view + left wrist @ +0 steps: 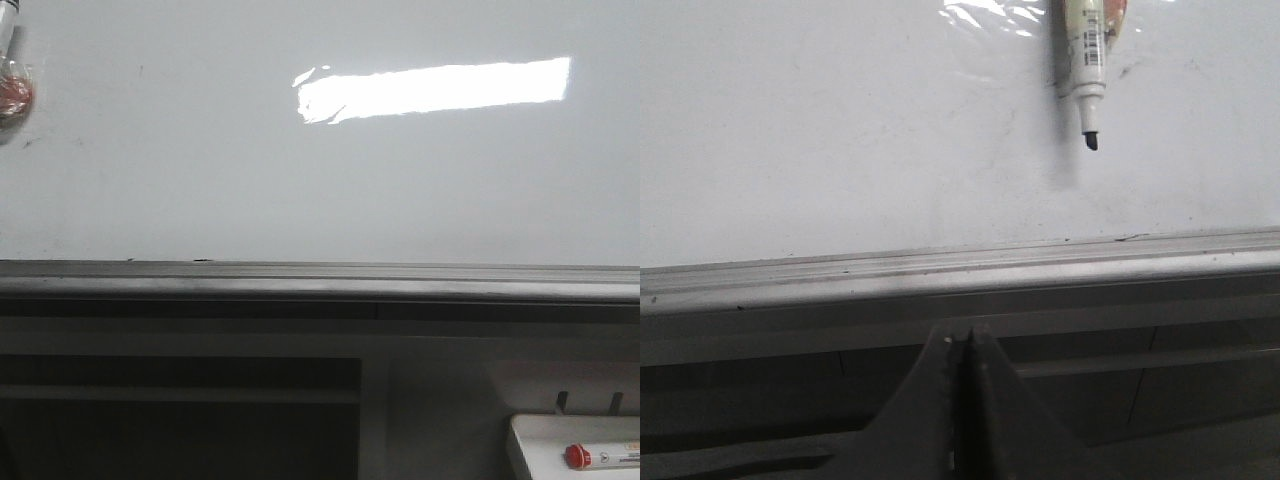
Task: Write number 2 on whiteboard
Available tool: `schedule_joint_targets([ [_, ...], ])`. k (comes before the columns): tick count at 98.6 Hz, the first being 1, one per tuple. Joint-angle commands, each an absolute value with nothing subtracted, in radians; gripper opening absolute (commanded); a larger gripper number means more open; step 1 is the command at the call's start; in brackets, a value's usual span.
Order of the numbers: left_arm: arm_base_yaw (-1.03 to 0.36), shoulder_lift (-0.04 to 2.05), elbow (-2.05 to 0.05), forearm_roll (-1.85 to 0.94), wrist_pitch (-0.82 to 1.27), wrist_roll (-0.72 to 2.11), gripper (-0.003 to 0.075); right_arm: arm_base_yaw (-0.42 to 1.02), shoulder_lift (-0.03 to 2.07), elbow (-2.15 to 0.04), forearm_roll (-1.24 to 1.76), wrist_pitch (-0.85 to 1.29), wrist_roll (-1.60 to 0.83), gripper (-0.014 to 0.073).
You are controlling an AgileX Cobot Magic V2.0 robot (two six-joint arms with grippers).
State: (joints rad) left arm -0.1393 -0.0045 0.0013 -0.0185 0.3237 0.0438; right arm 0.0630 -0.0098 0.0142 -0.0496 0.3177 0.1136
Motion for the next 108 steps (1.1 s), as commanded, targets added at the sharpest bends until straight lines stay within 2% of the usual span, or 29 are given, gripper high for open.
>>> schedule_joint_targets([
  [1, -0.137, -0.031, 0.012, -0.028, 0.255, 0.045, -0.002, 0.058, -0.03, 0.039, -0.05, 0.293, 0.107, -0.0072],
  [70, -0.137, -0.031, 0.012, -0.028, 0.255, 0.045, -0.002, 0.058, -0.03, 0.039, -0.05, 0.291, 0.107, -0.0072],
  [83, -0.137, -0.031, 0.012, 0.045, 0.255, 0.045, -0.002, 0.058, -0.03, 0.039, -0.05, 0.288, 0.107, -0.0072],
  [94, -0.137, -0.031, 0.012, 0.048, 0.255, 0.045, -0.002, 0.058, -0.03, 0.039, -0.05, 0.257, 0.107, -0.0072],
  [108, -0.137, -0.031, 0.012, 0.046, 0.214, 0.045, -0.002, 0.058, -0.03, 0.039, -0.041, 0.108, 0.109, -0.0072],
])
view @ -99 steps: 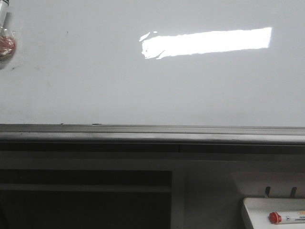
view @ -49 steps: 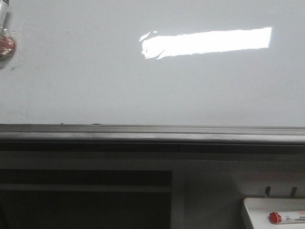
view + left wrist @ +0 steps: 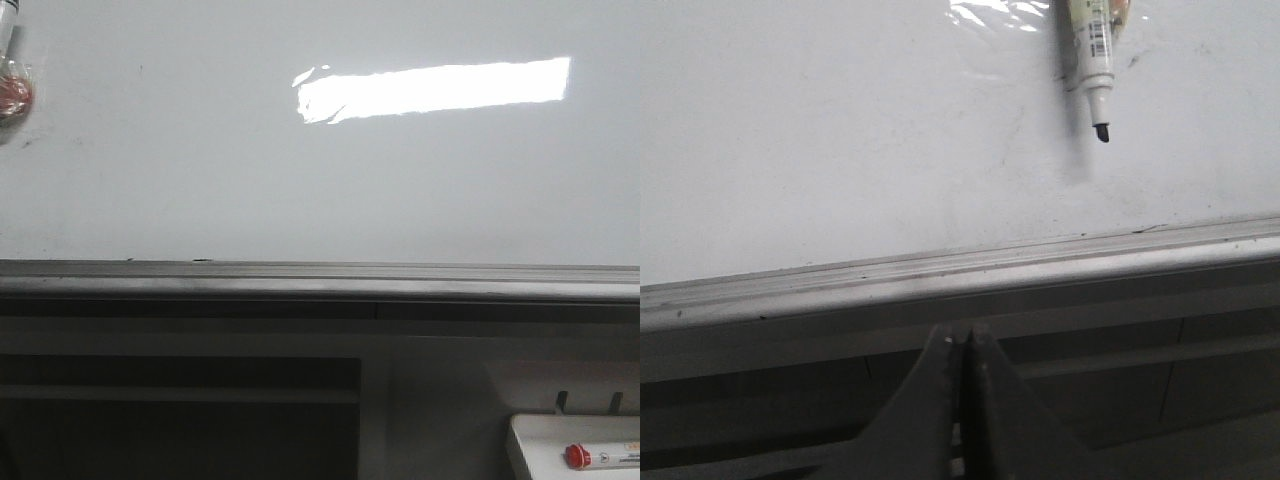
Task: Write number 2 on whiteboard
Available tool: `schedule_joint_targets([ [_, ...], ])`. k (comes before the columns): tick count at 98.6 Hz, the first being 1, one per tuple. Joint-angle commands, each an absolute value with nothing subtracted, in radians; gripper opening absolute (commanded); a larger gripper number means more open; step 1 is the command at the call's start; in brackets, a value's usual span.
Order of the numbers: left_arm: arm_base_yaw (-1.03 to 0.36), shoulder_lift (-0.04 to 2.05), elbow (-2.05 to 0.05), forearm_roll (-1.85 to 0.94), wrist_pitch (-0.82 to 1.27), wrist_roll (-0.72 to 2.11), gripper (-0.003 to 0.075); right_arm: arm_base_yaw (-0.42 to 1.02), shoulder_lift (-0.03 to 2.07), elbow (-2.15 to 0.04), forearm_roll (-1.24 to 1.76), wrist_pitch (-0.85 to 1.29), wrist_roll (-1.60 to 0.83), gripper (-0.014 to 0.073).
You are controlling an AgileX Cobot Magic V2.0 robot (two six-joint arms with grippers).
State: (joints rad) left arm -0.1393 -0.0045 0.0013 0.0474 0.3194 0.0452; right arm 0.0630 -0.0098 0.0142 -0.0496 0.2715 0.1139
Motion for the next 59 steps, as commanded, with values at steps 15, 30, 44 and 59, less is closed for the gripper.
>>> schedule_joint_targets([
  [15, -0.137, -0.031, 0.012, -0.206, 0.007, 0.045, -0.002, 0.058, -0.03, 0.039, 0.358, -0.023, 0.214, -0.0072],
  [30, -0.137, -0.031, 0.008, -0.671, -0.127, 0.042, -0.002, 0.058, -0.03, 0.039, 0.584, -0.017, 0.214, -0.0072],
  [44, -0.137, -0.031, 0.008, -0.896, -0.13, 0.042, -0.002, 0.058, -0.03, 0.036, 0.589, -0.011, 0.214, -0.0072],
  [59, -0.14, -0.026, -0.089, -0.723, 0.031, 0.087, -0.002, 0.058, -0.03, -0.056, 0.599, 0.047, 0.195, -0.007],
])
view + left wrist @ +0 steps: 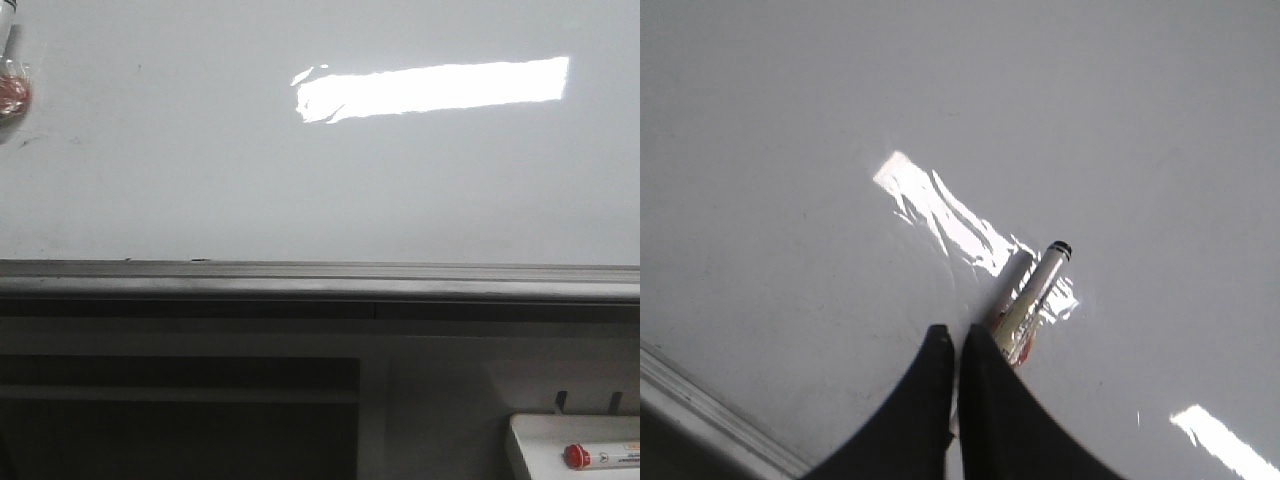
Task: Write number 2 on whiteboard
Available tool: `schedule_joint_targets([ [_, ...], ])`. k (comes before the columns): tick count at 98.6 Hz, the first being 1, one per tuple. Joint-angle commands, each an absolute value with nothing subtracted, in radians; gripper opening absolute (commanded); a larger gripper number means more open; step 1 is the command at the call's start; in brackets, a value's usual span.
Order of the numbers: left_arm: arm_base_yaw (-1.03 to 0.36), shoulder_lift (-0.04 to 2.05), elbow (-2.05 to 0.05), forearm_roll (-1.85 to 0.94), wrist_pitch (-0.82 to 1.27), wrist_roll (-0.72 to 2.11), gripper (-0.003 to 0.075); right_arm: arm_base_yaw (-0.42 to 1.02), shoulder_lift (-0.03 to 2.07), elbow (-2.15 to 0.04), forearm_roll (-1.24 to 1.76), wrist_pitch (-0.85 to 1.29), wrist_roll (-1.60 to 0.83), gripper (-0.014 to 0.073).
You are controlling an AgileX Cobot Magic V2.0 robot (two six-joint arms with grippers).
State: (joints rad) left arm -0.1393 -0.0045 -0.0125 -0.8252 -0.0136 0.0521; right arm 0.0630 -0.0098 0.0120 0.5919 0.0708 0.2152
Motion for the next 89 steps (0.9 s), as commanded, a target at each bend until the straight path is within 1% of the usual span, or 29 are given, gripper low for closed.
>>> schedule_joint_targets([
  [1, -0.14, -0.02, -0.097, -0.706, 0.054, 0.094, -0.002, 0.058, -0.03, -0.063, 0.599, 0.053, 0.182, -0.0069],
  [9, -0.14, 0.026, -0.211, -0.495, 0.172, 0.107, -0.0018, 0.058, -0.028, -0.162, 0.599, 0.137, 0.04, -0.0049],
  [11, -0.14, 0.039, -0.231, -0.463, 0.189, 0.107, -0.0015, 0.058, -0.028, -0.189, 0.599, 0.167, -0.006, -0.0034],
  [15, -0.14, 0.096, -0.293, -0.383, 0.252, 0.109, 0.0018, 0.058, -0.02, -0.235, 0.599, 0.229, -0.097, 0.001],
  [18, -0.14, 0.133, -0.345, -0.334, 0.29, 0.115, 0.0062, 0.058, -0.007, -0.277, 0.599, 0.281, -0.165, 0.0058],
  [19, -0.14, 0.153, -0.355, -0.328, 0.3, 0.121, 0.0091, 0.058, -0.007, -0.285, 0.599, 0.292, -0.177, 0.0058],
  [20, -0.141, 0.164, -0.375, -0.324, 0.319, 0.125, 0.0107, 0.058, -0.002, -0.3, 0.599, 0.302, -0.187, 0.008],
  [21, -0.141, 0.174, -0.385, -0.317, 0.329, 0.129, 0.0142, 0.058, 0.0, -0.308, 0.599, 0.322, -0.197, 0.0092],
  [22, -0.142, 0.196, -0.394, -0.314, 0.347, 0.137, 0.016, 0.058, 0.006, -0.316, 0.599, 0.332, -0.213, 0.0116],
  [23, -0.142, 0.206, -0.413, -0.312, 0.356, 0.141, 0.02, 0.058, 0.01, -0.329, 0.599, 0.341, -0.22, 0.0129],
  [25, -0.143, 0.24, -0.441, -0.312, 0.38, 0.156, 0.0242, 0.058, 0.024, -0.347, 0.599, 0.374, -0.242, 0.0181],
  [26, -0.143, 0.251, -0.441, -0.312, 0.387, 0.16, 0.0264, 0.058, 0.024, -0.353, 0.599, 0.381, -0.246, 0.0181],
  [28, -0.145, 0.285, -0.474, -0.312, 0.403, 0.17, 0.0348, 0.058, 0.041, -0.372, 0.599, 0.399, -0.257, 0.0232],
  [29, -0.144, 0.308, -0.482, -0.312, 0.413, 0.174, 0.0368, 0.058, 0.046, -0.372, 0.599, 0.405, -0.259, 0.0244],
  [30, -0.146, 0.319, -0.498, -0.312, 0.417, 0.175, 0.0405, 0.058, 0.05, -0.38, 0.599, 0.41, -0.259, 0.0256],
  [32, -0.148, 0.343, -0.512, -0.312, 0.424, 0.175, 0.0438, 0.058, 0.063, -0.39, 0.599, 0.424, -0.262, 0.029],
  [33, -0.147, 0.377, -0.526, -0.312, 0.429, 0.176, 0.0467, 0.058, 0.068, -0.393, 0.599, 0.431, -0.262, 0.0301],
  [35, -0.147, 0.399, -0.545, -0.312, 0.438, 0.176, 0.0503, 0.058, 0.085, -0.403, 0.599, 0.439, -0.262, 0.0337],
  [41, -0.148, 0.496, -0.594, -0.312, 0.457, 0.185, 0.0549, 0.058, 0.117, -0.416, 0.599, 0.453, -0.262, 0.0374],
  [50, -0.151, 0.614, -0.639, -0.323, 0.471, 0.231, 0.0519, 0.058, 0.148, -0.418, 0.602, 0.456, -0.262, 0.0378],
  [59, -0.175, 0.717, -0.67, -0.344, 0.463, 0.263, 0.0449, 0.058, 0.155, -0.418, 0.606, 0.46, -0.262, 0.0378],
  [74, -0.259, 0.865, -0.694, -0.356, 0.401, 0.263, 0.0338, 0.058, 0.155, -0.418, 0.606, 0.488, -0.262, 0.0378],
  [81, -0.273, 0.922, -0.694, -0.356, 0.352, 0.263, 0.0308, 0.058, 0.155, -0.418, 0.61, 0.5, -0.262, 0.0378],
  [89, -0.274, 0.992, -0.694, -0.356, 0.277, 0.263, 0.0291, 0.058, 0.155, -0.418, 0.626, 0.5, -0.262, 0.0378],
])
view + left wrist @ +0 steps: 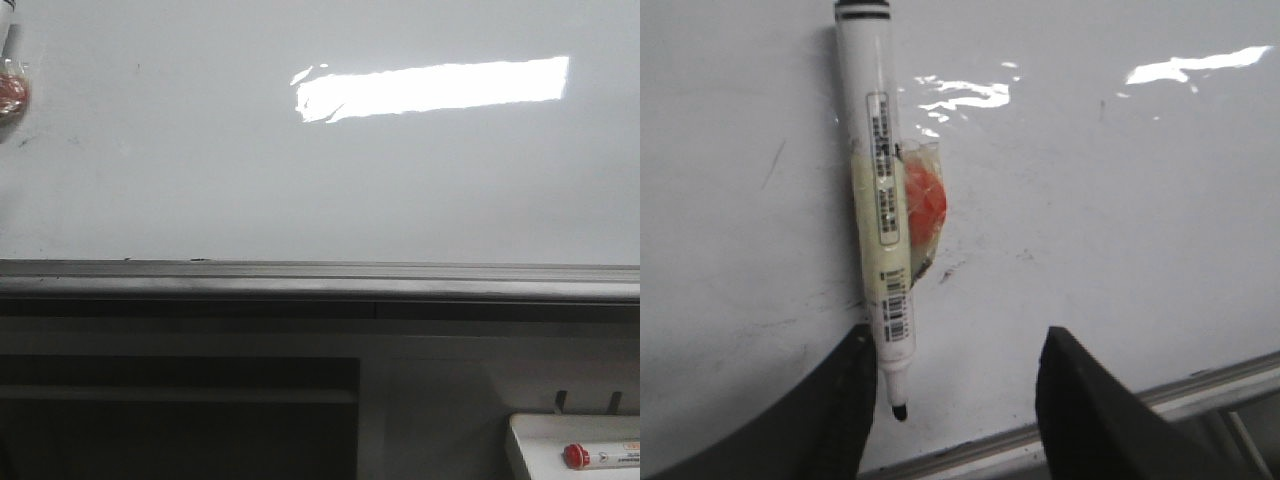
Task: Write number 2 on whiteboard
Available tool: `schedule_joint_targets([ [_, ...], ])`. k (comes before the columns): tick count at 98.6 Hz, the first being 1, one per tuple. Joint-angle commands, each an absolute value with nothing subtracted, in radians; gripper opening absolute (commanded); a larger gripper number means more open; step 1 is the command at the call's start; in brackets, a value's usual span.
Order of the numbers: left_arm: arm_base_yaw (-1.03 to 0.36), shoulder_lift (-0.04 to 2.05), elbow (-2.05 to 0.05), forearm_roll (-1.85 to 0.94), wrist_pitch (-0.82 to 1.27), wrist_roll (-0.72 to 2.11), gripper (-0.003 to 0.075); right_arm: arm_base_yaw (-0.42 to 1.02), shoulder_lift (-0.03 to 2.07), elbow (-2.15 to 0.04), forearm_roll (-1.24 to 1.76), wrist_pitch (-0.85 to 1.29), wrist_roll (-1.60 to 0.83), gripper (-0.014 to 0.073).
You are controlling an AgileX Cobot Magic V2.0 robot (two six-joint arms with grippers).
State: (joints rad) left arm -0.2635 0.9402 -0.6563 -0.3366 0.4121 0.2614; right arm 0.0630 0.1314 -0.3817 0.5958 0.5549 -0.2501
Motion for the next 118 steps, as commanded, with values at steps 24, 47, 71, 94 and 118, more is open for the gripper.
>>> schedule_joint_targets([
  [24, -0.274, 1.145, -0.694, -0.356, 0.179, 0.261, 0.0199, 0.058, 0.155, -0.441, 0.66, 0.523, -0.262, 0.0378],
  [47, -0.277, 1.168, -0.7, -0.357, 0.185, 0.261, -0.002, 0.058, 0.155, -0.482, 0.66, 0.544, -0.266, 0.0377],
  [71, -0.531, 0.954, -0.813, -0.353, 0.362, 0.7, -0.002, 0.058, 0.208, -0.626, 0.964, 0.772, -0.805, 0.0377],
  [94, -0.879, 0.854, -0.851, -0.283, 0.447, 1.099, -0.002, 0.193, 0.357, -0.737, 1.007, 0.82, -1.013, 0.0377],
  [118, -0.969, 0.892, -0.851, -0.277, 0.443, 1.098, -0.002, 0.445, 0.552, -0.814, 0.783, 0.835, -1.009, 0.0377],
])
